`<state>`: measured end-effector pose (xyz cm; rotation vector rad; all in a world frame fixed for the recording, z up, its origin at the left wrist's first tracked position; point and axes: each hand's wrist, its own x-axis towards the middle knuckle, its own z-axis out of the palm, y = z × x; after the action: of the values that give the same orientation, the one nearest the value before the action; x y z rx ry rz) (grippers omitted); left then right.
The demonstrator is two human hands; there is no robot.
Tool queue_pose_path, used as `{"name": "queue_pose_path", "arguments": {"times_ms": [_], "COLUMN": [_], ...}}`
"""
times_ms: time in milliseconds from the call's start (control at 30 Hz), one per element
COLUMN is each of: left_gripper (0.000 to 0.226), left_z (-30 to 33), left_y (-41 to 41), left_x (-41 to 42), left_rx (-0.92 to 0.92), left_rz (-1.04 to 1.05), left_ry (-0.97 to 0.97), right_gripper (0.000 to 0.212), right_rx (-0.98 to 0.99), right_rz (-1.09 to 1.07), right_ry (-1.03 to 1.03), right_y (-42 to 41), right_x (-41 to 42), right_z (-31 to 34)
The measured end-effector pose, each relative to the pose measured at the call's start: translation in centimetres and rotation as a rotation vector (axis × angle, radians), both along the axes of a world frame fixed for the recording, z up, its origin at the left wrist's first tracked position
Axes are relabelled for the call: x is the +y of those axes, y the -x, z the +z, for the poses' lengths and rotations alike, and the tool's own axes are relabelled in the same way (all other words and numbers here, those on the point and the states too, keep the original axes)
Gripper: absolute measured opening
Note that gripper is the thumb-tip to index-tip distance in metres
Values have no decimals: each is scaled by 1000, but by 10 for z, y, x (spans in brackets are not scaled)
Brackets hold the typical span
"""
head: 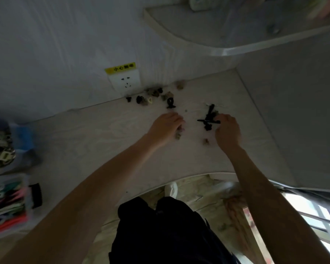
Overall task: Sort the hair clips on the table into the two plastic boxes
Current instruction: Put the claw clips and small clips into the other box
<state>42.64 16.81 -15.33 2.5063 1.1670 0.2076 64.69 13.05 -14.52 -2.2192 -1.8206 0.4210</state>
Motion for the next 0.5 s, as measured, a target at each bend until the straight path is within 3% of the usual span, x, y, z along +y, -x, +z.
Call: {"name": "queue_pose_path", "arguments": {"times_ms": [200, 333, 500], "left_gripper": [30, 22, 18], "left_z": [-1, -4, -12], "left_y": [5, 19, 33], "left_x": [1, -10, -34], "left_rx": [132, 159, 78], "left_rz": [150, 234, 458], "left_ry": [-14, -122, -68], "right_gripper": [19, 28, 26], "right_rx": [-7, 22, -77], "right_rz": [113, 154, 90], "right_ry": [24, -26, -30], "right_y": [0, -4, -38], "right_x": [-4, 4, 53], "right_z": [-9, 6, 14]}}
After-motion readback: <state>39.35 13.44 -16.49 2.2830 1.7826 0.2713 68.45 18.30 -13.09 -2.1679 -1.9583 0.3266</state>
